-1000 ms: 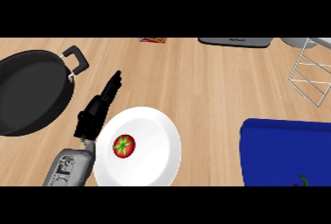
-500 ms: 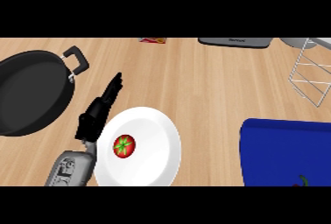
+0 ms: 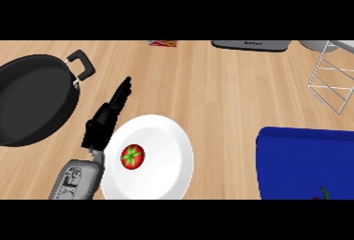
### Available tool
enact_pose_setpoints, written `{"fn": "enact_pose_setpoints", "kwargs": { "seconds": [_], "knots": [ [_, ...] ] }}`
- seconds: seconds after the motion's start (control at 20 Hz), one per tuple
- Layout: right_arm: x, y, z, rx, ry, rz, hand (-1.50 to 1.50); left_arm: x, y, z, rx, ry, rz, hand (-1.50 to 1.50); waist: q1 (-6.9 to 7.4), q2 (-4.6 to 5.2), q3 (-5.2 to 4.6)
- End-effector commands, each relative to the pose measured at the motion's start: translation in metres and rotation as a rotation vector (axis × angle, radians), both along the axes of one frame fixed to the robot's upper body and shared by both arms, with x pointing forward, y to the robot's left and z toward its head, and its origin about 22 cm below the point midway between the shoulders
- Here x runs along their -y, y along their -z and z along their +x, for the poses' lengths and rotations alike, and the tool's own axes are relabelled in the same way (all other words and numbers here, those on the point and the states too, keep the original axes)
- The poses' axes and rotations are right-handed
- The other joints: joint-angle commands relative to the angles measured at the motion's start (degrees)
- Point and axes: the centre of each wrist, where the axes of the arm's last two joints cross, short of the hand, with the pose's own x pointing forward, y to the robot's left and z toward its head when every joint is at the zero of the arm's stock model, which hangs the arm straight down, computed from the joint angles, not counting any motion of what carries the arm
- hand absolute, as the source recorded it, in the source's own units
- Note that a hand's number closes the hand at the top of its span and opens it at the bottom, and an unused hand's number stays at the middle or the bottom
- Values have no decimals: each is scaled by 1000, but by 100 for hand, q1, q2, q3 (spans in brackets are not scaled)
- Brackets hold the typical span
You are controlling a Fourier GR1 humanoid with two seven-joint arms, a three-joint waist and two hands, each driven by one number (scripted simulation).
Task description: Pick the lemon from the tray and place it in the tiered shelf
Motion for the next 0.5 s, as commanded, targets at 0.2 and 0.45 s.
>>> {"fn": "enact_pose_setpoints", "kwargs": {
  "seconds": [0.2, 0.45],
  "knots": [
    [5, -25, -9, 154, 41, 130, -150, -1, -2, -2, 12, -4, -9, 0, 52, 1, 3],
    [18, -67, -32, 314, 178, 197, -150, 5, 7, -4, 0, 3, -9, 0, 48, 17, -11]
  ]
}}
